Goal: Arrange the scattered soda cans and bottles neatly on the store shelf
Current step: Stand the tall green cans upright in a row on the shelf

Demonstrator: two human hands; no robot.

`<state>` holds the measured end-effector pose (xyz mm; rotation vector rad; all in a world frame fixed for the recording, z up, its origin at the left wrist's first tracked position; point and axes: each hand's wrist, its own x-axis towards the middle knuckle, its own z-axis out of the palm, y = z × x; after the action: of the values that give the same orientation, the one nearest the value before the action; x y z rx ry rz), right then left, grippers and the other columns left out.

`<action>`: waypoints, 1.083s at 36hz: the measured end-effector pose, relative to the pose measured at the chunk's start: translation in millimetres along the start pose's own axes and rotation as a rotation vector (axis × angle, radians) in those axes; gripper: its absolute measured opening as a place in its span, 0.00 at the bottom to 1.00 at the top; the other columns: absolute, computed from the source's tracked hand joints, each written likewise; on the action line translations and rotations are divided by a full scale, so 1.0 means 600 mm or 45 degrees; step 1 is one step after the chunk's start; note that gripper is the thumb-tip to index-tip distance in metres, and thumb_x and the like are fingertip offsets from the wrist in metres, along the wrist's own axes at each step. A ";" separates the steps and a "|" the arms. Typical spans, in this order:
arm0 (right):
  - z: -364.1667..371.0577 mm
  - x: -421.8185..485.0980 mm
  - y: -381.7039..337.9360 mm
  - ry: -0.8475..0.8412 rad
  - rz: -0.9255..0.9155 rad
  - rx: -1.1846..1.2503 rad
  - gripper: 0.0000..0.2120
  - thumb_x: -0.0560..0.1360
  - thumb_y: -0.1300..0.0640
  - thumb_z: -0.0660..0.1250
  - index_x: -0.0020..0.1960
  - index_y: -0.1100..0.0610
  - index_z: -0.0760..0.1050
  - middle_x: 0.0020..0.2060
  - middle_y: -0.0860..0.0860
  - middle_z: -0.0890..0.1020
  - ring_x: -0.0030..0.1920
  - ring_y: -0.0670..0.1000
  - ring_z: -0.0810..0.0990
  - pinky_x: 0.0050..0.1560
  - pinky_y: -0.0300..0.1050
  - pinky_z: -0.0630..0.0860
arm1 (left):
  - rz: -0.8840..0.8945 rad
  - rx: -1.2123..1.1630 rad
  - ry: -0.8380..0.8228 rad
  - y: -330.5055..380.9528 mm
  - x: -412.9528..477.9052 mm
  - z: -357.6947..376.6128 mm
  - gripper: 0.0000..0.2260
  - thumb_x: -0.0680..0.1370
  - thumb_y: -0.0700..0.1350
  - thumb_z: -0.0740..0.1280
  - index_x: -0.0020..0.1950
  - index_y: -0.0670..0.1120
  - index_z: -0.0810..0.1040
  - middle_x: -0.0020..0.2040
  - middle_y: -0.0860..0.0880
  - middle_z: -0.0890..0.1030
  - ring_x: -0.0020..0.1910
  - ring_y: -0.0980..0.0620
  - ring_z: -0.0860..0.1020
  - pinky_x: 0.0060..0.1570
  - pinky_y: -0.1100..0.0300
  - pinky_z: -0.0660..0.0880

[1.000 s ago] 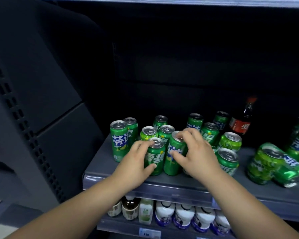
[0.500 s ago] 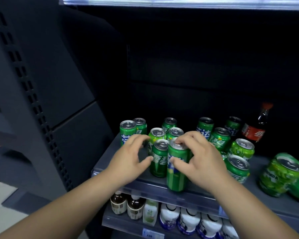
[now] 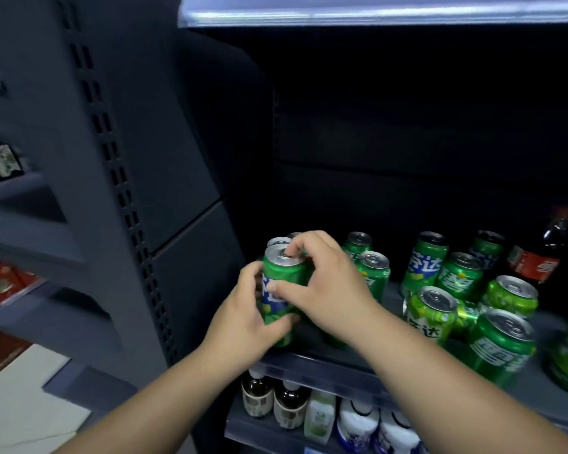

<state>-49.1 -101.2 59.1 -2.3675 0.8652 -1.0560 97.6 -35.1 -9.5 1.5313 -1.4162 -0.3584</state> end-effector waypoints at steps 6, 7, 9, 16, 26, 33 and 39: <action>0.002 0.025 0.018 -0.057 0.108 0.095 0.32 0.61 0.37 0.77 0.61 0.40 0.69 0.57 0.38 0.72 0.54 0.38 0.75 0.54 0.37 0.74 | -0.082 0.021 0.099 -0.043 0.008 -0.033 0.33 0.64 0.53 0.78 0.63 0.61 0.64 0.54 0.60 0.80 0.52 0.61 0.80 0.53 0.52 0.79; -0.001 0.031 0.027 -0.049 0.132 0.098 0.32 0.62 0.37 0.77 0.62 0.40 0.69 0.57 0.38 0.72 0.55 0.40 0.75 0.55 0.37 0.73 | -0.095 0.024 0.110 -0.051 0.012 -0.037 0.34 0.64 0.52 0.79 0.62 0.61 0.64 0.54 0.61 0.79 0.53 0.61 0.79 0.54 0.52 0.78; -0.006 0.047 0.048 -0.038 0.204 0.176 0.27 0.67 0.45 0.78 0.61 0.42 0.70 0.57 0.42 0.74 0.55 0.42 0.76 0.53 0.38 0.73 | -0.119 0.028 0.123 -0.064 0.021 -0.041 0.34 0.63 0.51 0.80 0.62 0.61 0.64 0.55 0.60 0.79 0.55 0.61 0.78 0.56 0.51 0.78; -0.014 0.127 0.137 -0.215 0.333 -0.099 0.24 0.70 0.57 0.73 0.63 0.46 0.71 0.60 0.50 0.75 0.54 0.50 0.77 0.56 0.50 0.78 | -0.176 0.002 0.102 -0.072 0.038 -0.031 0.34 0.64 0.46 0.81 0.59 0.62 0.64 0.54 0.60 0.77 0.53 0.65 0.77 0.55 0.57 0.78; 0.031 0.192 0.183 -0.533 0.263 -0.323 0.38 0.67 0.56 0.78 0.74 0.52 0.67 0.68 0.54 0.76 0.64 0.54 0.76 0.65 0.48 0.74 | -0.214 -0.154 0.016 -0.085 0.036 0.000 0.36 0.58 0.55 0.79 0.60 0.66 0.64 0.59 0.57 0.79 0.58 0.58 0.79 0.57 0.51 0.79; 0.042 0.206 0.190 -0.563 0.256 -0.320 0.33 0.70 0.56 0.76 0.73 0.56 0.71 0.68 0.54 0.77 0.66 0.54 0.76 0.66 0.46 0.73 | -0.134 -0.186 -0.027 -0.074 0.038 -0.001 0.33 0.61 0.53 0.78 0.60 0.68 0.65 0.57 0.63 0.79 0.58 0.58 0.79 0.56 0.56 0.78; 0.011 0.192 0.189 -0.364 0.263 -0.165 0.25 0.66 0.51 0.79 0.61 0.50 0.76 0.55 0.51 0.81 0.55 0.53 0.80 0.56 0.50 0.78 | 0.093 -0.005 0.247 -0.018 0.056 -0.030 0.32 0.64 0.59 0.73 0.64 0.64 0.64 0.64 0.55 0.72 0.65 0.58 0.72 0.66 0.56 0.70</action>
<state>-26.1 -261.0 48.5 -2.3919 1.0667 -0.5794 126.9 -58.4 3.3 1.4649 -1.3138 -0.1632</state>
